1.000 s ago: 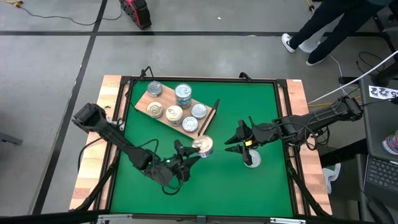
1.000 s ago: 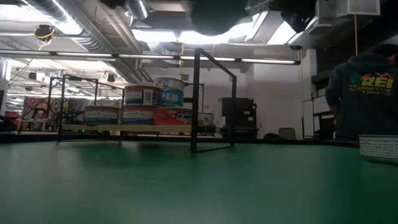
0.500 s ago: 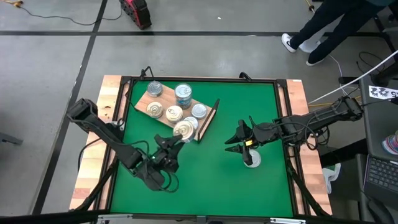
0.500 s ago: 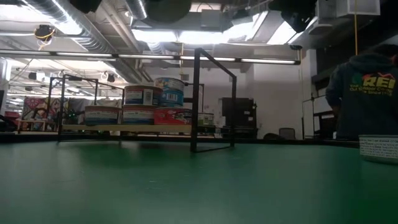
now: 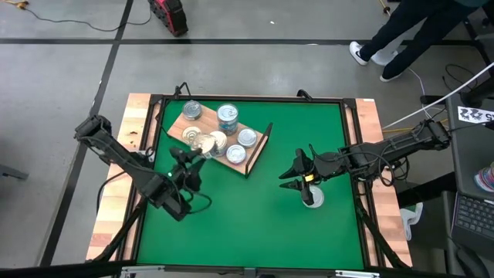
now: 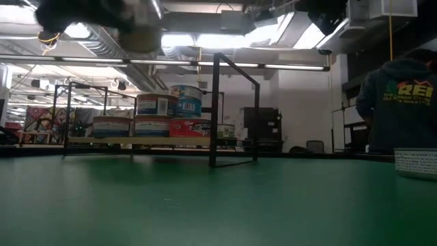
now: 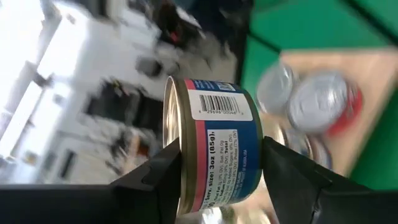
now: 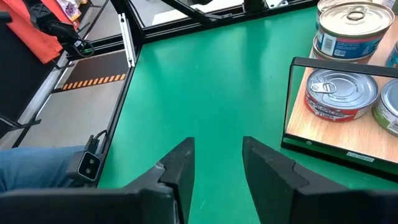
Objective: Stack canned seafood by type on shelf
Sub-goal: Stack the blue tuna can on top of the blue tuna can
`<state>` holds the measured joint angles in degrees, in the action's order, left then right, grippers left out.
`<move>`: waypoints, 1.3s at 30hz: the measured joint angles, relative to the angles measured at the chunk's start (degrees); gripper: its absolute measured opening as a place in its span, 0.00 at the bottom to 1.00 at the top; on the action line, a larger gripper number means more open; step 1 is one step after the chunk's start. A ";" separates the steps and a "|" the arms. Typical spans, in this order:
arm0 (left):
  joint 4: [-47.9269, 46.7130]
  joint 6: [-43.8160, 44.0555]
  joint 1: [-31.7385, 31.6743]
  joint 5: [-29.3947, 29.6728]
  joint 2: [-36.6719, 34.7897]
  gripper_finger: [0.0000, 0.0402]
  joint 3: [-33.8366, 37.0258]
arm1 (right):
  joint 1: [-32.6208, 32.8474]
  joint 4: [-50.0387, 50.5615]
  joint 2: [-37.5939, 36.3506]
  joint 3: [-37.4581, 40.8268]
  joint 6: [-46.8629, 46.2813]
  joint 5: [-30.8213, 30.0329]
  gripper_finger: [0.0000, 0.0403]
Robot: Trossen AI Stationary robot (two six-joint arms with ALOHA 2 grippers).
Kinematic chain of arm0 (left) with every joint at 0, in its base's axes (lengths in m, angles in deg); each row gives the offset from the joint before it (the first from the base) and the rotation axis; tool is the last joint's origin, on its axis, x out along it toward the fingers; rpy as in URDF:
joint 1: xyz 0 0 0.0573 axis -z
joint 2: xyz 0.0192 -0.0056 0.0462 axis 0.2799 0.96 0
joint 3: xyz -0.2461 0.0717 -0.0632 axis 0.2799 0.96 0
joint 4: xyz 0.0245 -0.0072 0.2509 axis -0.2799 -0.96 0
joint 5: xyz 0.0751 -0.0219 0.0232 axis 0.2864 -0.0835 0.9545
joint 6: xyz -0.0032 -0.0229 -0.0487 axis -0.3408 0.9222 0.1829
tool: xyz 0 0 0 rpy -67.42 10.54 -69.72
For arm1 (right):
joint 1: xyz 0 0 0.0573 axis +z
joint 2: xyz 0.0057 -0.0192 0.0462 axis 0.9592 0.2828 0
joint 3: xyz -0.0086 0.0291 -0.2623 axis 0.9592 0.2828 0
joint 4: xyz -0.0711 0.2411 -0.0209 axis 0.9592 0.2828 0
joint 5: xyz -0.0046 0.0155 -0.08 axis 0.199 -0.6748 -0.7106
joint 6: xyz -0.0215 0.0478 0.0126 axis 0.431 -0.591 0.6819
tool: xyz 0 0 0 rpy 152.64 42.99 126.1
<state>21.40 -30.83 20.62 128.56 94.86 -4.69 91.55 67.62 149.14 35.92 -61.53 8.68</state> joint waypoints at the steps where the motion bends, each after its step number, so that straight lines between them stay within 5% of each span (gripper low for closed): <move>1: -3.80 3.96 -0.39 -2.21 -0.26 0.46 -0.01 | 0.00 0.00 0.00 0.00 0.01 0.01 0.33; 6: -16.21 17.63 -3.53 -10.42 -0.28 0.46 1.35 | 0.00 -0.04 0.00 0.00 0.04 -0.48 0.33; 14: -14.44 19.25 -9.15 -13.72 -0.20 0.46 9.23 | 0.00 -0.07 0.00 0.00 0.07 -1.45 0.33; 39: 1.36 0.74 -27.02 -20.94 -0.17 0.46 11.48 | 0.00 -0.09 0.02 -0.02 1.62 -1.51 0.33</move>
<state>22.76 -30.08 -6.40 107.62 94.69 6.79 91.55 67.53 149.16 35.90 -59.91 7.16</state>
